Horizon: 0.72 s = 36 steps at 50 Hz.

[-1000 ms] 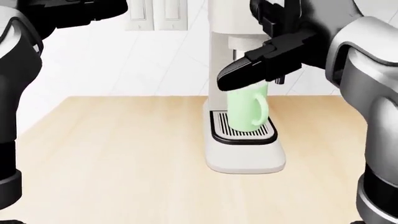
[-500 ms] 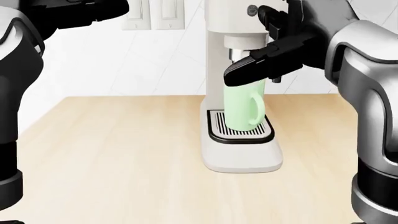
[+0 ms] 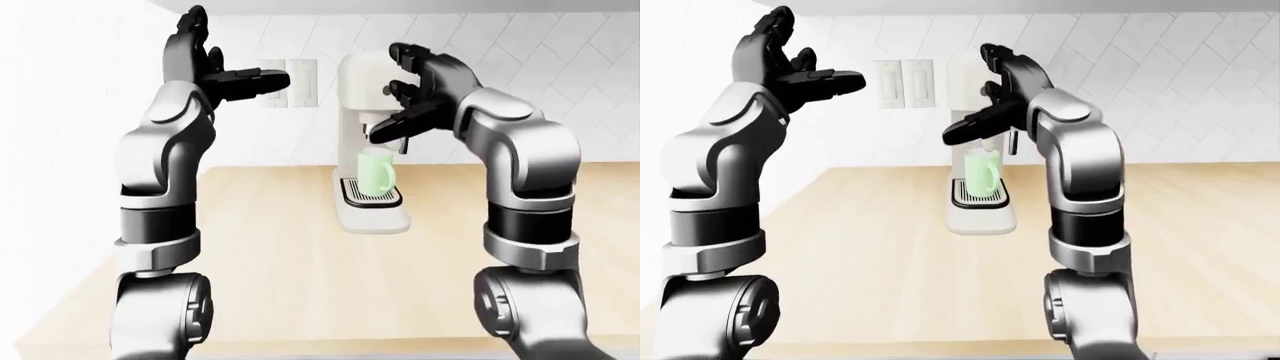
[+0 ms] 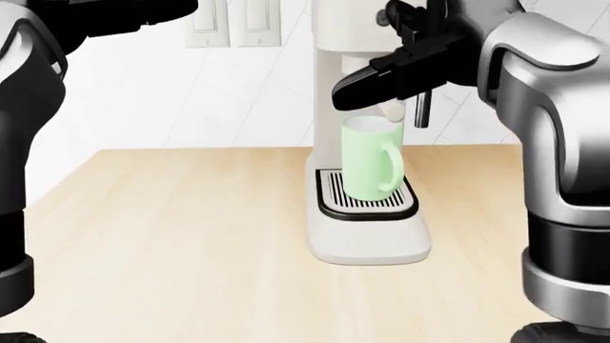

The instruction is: Press the button on the coffee machine to serve coffee.

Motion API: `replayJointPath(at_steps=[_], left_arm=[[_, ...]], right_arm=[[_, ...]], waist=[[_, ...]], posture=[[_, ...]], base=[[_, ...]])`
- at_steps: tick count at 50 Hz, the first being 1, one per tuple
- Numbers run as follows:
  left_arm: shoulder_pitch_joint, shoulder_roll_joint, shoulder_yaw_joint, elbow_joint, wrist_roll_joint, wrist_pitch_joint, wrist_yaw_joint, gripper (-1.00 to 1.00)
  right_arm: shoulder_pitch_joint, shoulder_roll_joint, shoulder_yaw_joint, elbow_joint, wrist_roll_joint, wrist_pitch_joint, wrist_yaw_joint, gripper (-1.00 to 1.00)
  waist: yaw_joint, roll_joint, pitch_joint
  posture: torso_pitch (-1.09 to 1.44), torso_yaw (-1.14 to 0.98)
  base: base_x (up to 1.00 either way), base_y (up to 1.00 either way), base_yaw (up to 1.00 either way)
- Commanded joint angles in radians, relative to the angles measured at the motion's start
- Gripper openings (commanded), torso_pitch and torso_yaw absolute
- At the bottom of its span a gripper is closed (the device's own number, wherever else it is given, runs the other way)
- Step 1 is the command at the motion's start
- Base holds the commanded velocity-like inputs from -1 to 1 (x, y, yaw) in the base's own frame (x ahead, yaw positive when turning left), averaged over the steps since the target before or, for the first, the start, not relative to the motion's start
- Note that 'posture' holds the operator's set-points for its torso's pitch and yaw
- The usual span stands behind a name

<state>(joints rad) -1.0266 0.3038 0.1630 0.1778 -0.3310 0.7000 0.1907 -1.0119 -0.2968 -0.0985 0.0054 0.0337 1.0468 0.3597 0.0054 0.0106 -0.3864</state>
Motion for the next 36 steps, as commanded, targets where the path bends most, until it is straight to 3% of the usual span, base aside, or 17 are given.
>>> replayJointPath(at_steps=[1,36], left_arm=[[-0.035,0.01,0.006,-0.025,-0.001,-0.025,-0.001,1.0],[-0.023,0.005,0.004,-0.029,-0.006,-0.033,0.004,1.0]], right_arm=[[-0.034,-0.007,-0.009,-0.015,-0.004,-0.034,-0.005,1.0],[-0.042,0.021,-0.005,0.11,-0.001,-0.143,-0.032,1.0]], waist=[[0.0,0.001,-0.004],[0.003,0.001,-0.002]], posture=[[-0.65,0.0],[-0.65,0.0]], base=[[0.0,0.0,0.0],[0.0,0.0,0.0]])
